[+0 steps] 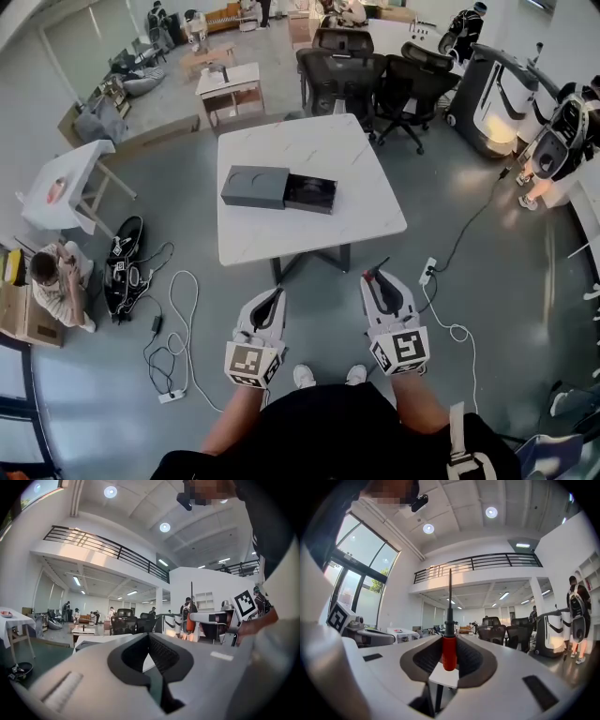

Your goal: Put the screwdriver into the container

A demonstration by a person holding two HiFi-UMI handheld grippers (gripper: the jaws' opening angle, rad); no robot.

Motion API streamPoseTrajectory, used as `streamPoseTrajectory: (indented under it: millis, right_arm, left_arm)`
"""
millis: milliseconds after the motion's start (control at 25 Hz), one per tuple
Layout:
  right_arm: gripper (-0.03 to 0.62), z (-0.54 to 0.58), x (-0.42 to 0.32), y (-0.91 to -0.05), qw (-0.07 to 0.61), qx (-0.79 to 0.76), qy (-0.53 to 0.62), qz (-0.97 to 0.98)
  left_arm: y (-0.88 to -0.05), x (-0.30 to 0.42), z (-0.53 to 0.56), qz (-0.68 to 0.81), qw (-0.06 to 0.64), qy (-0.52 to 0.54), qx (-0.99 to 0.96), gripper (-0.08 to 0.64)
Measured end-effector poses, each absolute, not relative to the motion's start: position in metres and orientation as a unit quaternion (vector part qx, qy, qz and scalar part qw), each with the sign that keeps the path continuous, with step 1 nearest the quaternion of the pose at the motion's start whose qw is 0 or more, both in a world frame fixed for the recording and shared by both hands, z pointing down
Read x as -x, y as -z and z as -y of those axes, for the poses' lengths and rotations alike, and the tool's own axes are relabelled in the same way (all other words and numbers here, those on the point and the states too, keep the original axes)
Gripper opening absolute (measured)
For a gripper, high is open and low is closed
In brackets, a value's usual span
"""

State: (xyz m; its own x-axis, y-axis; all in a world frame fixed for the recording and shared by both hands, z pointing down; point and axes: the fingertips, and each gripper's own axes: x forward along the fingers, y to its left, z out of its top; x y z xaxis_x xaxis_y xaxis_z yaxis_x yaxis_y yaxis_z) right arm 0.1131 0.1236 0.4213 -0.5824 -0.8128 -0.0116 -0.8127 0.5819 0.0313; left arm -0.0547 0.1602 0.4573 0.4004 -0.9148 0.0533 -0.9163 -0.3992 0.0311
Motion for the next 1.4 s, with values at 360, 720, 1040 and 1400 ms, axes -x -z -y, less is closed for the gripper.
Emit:
streamPoseTrajectory:
  millis: [360, 720, 1040, 1400]
  right_arm:
    - [0.095, -0.116, -0.092, -0.416, 0.010, -0.471, 0.018, 0.882]
    - [0.095, -0.080, -0.099, -0.420, 0.009, -0.470, 0.016, 0.882]
    - [0.095, -0.031, -0.117, -0.418, 0.013, -0.462, 0.019, 0.887]
    - [0.095, 0.022, -0.134, -0.424, 0.011, -0.449, 0.008, 0.893]
  left_arm:
    - [-0.458, 0.071, -0.156, 0.531, 0.023, -0.010, -0.847, 0.009]
    - [-0.464, 0.063, -0.120, 0.531, 0.030, -0.011, -0.847, 0.009]
    - [-0.456, 0.050, -0.072, 0.541, 0.029, -0.005, -0.841, 0.009]
    - [-0.456, 0.030, -0.013, 0.550, 0.031, -0.011, -0.834, 0.009]
